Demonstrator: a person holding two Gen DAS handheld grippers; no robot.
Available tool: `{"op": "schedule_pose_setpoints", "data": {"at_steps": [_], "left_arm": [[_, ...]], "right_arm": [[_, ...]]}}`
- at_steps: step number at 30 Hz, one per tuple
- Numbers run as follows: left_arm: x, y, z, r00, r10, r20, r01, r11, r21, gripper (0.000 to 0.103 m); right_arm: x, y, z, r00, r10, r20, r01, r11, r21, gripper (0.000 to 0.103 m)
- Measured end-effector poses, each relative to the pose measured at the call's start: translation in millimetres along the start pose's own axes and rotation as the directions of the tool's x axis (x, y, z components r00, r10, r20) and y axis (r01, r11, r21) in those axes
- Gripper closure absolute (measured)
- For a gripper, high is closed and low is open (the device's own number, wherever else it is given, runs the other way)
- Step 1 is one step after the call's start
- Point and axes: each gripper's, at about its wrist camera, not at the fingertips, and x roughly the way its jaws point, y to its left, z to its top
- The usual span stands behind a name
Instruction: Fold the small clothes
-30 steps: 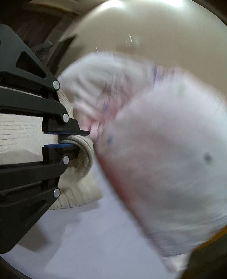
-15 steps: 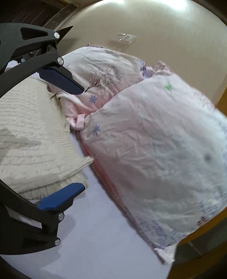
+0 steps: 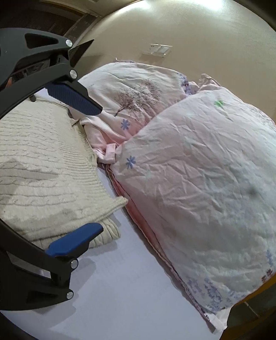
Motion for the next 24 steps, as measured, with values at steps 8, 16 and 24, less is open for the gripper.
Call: {"op": "schedule_pose_setpoints", "data": {"at_steps": [8,16,24], "left_arm": [[28,-185,-15,0.858,-0.507,-0.083,0.514,0.848,0.129,0.086],[169,-290,-78,0.66,-0.588,-0.467,0.658,0.753,-0.017,0.084],[92,-235,-47,0.985,-0.135,-0.112,0.169,0.895,0.413,0.039]], "right_arm": [[-38,-5,20,0.995,0.011,0.096,-0.008,0.999,-0.032,0.002],[-49,-62,39,0.998,-0.062,0.022,0.058,0.988,0.14,0.002],[-8,-66,24,0.964,-0.076,-0.255,0.118,0.981,0.152,0.002]]}}
